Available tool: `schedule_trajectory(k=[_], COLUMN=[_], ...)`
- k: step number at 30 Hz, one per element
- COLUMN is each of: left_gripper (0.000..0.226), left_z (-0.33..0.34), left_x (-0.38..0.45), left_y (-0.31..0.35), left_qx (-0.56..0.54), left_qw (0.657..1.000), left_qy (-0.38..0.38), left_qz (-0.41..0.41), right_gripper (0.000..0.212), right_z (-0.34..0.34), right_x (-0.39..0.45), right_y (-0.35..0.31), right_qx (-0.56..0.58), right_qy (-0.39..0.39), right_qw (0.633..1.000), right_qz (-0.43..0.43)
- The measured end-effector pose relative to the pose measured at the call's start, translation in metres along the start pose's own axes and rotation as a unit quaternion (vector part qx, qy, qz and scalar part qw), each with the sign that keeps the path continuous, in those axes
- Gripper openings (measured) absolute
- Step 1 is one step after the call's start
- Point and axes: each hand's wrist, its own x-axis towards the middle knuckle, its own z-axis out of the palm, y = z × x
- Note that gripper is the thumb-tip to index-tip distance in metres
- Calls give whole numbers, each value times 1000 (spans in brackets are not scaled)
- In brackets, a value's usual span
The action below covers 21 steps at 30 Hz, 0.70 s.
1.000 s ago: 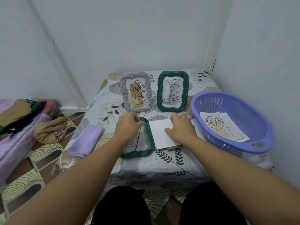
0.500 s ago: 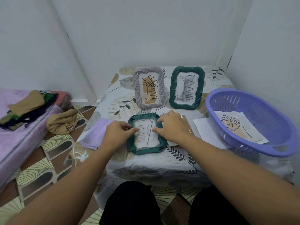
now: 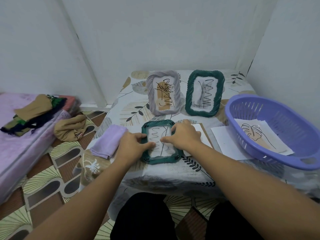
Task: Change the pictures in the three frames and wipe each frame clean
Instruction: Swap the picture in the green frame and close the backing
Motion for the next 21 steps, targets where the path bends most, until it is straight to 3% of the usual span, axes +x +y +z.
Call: schedule_trajectory(k=[3,12,15,21], left_gripper=[63,13,12,38], left_z=[2,12,12,7], left_x=[1,5,5,5], left_y=[0,3,4,12], left_qx=[-39,-143,-130,-69], left_qw=[999,987,990,997], left_qy=[5,30,25,28], left_qz=[-19,-61,-49,-26], right_gripper=[72,65,63,51], right_z=[1,2,4,4], right_x=[0,1,1,3], right_y=[1,8,9,7], right_qx=[-12,14,24,80], right_qy=[-16,-28,-20,-34], right_qw=[1000,999,999,995], right_qz=[16,18,15,54])
